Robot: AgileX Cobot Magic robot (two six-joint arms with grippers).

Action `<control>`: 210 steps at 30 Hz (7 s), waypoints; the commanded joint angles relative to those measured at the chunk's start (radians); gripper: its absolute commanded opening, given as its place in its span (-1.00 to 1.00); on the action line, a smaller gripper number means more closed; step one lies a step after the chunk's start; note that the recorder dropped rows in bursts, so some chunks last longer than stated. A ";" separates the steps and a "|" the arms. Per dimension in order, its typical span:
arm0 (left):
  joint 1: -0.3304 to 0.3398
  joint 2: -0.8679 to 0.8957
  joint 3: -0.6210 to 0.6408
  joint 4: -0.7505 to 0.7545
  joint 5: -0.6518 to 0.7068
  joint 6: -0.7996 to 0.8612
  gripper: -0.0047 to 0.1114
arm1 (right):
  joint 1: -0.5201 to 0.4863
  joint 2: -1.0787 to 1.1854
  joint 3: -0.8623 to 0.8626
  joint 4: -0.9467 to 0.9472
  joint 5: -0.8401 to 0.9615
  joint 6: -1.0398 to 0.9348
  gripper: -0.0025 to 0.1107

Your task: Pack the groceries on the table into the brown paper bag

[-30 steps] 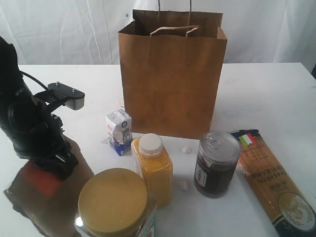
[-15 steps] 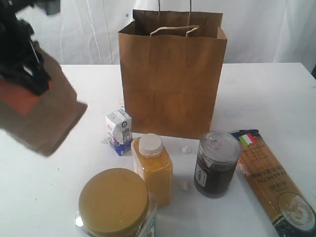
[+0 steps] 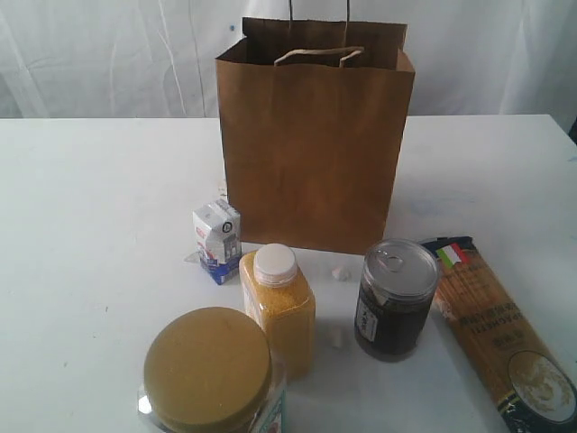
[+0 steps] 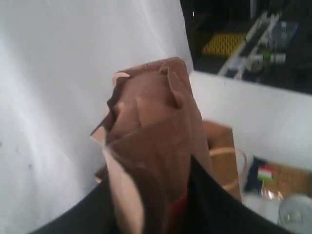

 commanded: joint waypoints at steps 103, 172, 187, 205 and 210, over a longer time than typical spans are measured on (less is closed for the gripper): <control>-0.131 0.126 0.067 0.325 0.397 -0.052 -0.92 | 0.003 -0.004 0.000 -0.001 -0.006 0.002 -0.96; 0.514 -1.294 1.897 0.384 -0.638 -0.678 -0.92 | 0.003 -0.004 -0.459 -0.249 -0.883 1.167 -0.96; 0.514 -1.294 1.897 0.340 -0.640 -0.736 -0.92 | 0.063 0.652 -0.458 -1.605 -0.260 1.743 -0.96; 0.514 -1.294 1.897 0.340 -0.640 -0.736 -0.92 | 0.114 1.323 -0.534 -1.613 0.167 1.975 -0.96; 0.514 -1.294 1.897 0.340 -0.640 -0.736 -0.92 | 0.161 1.303 -0.582 -1.127 0.049 1.396 -0.96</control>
